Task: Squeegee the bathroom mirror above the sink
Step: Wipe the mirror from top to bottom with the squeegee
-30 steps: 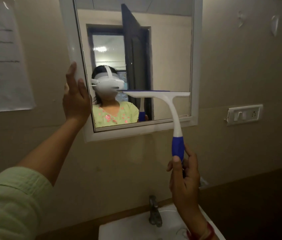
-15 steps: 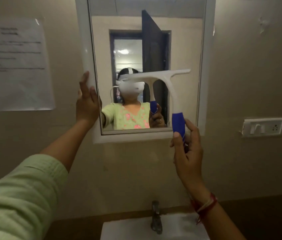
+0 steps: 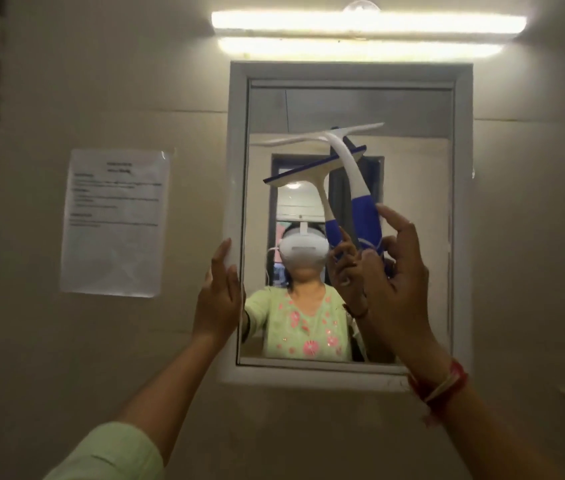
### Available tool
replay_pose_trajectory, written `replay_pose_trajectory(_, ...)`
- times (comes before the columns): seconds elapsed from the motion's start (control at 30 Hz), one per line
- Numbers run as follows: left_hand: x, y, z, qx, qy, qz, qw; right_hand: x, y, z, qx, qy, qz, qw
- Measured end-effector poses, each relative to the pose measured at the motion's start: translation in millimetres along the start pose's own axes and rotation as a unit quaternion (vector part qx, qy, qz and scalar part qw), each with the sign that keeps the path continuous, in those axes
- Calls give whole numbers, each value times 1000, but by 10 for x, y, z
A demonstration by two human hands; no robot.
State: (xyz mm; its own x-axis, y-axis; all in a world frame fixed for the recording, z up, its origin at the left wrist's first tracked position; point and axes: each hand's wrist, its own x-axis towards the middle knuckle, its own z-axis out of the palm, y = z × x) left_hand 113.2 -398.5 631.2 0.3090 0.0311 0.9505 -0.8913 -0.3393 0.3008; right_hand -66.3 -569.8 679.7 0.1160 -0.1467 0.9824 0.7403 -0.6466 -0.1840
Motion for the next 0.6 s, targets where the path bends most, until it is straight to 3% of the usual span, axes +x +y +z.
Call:
replay_pose_trajectory(0.1, 2, 21, 4, -4, 10, 0, 1000, 244, 18, 195, 53, 1, 32, 998)
replay_pose_trajectory(0.6, 15, -66, 31, -20, 9, -4, 1000, 646, 199, 912, -23, 61, -4, 998)
